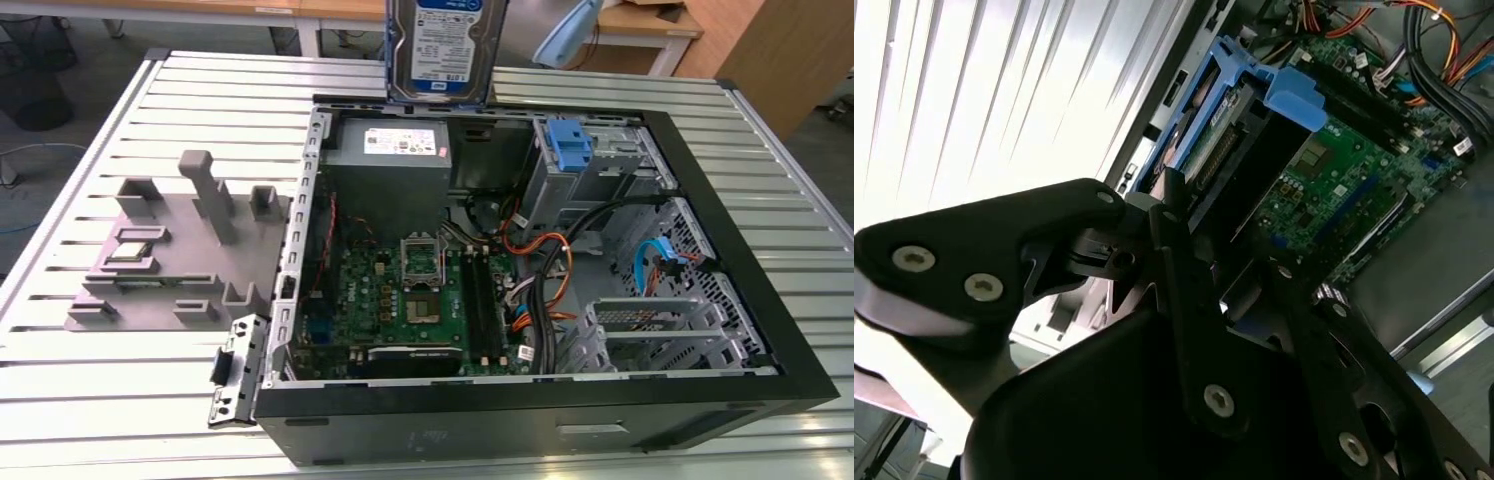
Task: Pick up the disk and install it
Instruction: 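Pick up the disk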
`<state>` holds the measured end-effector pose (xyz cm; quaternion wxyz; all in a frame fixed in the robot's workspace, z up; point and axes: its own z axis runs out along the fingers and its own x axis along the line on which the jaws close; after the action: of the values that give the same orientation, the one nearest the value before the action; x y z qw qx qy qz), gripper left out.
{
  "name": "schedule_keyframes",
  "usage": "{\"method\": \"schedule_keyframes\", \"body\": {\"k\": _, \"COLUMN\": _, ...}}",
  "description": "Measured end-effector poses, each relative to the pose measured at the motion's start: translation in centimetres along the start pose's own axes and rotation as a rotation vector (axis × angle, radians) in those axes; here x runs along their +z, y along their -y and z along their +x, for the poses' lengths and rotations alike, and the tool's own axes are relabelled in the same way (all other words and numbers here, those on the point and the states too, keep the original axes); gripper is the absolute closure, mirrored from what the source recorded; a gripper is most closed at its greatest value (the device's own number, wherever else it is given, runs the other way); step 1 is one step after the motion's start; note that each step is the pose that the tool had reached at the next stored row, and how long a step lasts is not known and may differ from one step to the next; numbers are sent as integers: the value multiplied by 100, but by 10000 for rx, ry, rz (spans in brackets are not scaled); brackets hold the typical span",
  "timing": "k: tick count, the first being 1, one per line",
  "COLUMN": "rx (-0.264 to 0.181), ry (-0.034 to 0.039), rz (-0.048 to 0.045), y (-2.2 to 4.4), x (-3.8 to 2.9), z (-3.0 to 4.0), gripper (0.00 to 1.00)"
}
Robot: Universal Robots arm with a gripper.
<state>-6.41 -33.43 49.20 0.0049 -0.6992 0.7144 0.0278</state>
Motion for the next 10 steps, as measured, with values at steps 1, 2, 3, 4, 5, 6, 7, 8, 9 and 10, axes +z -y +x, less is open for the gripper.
{"method": "schedule_keyframes", "body": {"k": 1, "rx": 0, "ry": 0, "rz": 0, "y": 16, "x": -1, "z": 0, "gripper": 65}}
{"method": "schedule_keyframes", "body": {"k": 2, "rx": 0, "ry": 0, "rz": 0, "y": 32, "x": -1, "z": -1, "gripper": 65}}
{"method": "schedule_keyframes", "body": {"k": 3, "rx": 0, "ry": 0, "rz": 0, "y": 48, "x": -1, "z": -1, "gripper": 65}}
{"method": "schedule_keyframes", "body": {"k": 4, "rx": -1, "ry": 0, "rz": 0, "y": 64, "x": -2, "z": -1, "gripper": 65}}
{"method": "schedule_keyframes", "body": {"k": 5, "rx": -1, "ry": 0, "rz": 0, "y": 79, "x": -3, "z": -2, "gripper": 65}}
{"method": "schedule_keyframes", "body": {"k": 6, "rx": -1, "ry": 0, "rz": 0, "y": 96, "x": -3, "z": -2, "gripper": 65}}
{"method": "schedule_keyframes", "body": {"k": 7, "rx": 0, "ry": 1, "rz": 0, "y": 111, "x": -3, "z": -2, "gripper": 65}}
{"method": "schedule_keyframes", "body": {"k": 8, "rx": -1, "ry": 1, "rz": 0, "y": 127, "x": -4, "z": -3, "gripper": 65}}
{"method": "schedule_keyframes", "body": {"k": 9, "rx": 0, "ry": 0, "rz": 0, "y": 143, "x": -5, "z": -3, "gripper": 65}}
{"method": "schedule_keyframes", "body": {"k": 10, "rx": -1, "ry": 0, "rz": 0, "y": 159, "x": -5, "z": -3, "gripper": 65}}
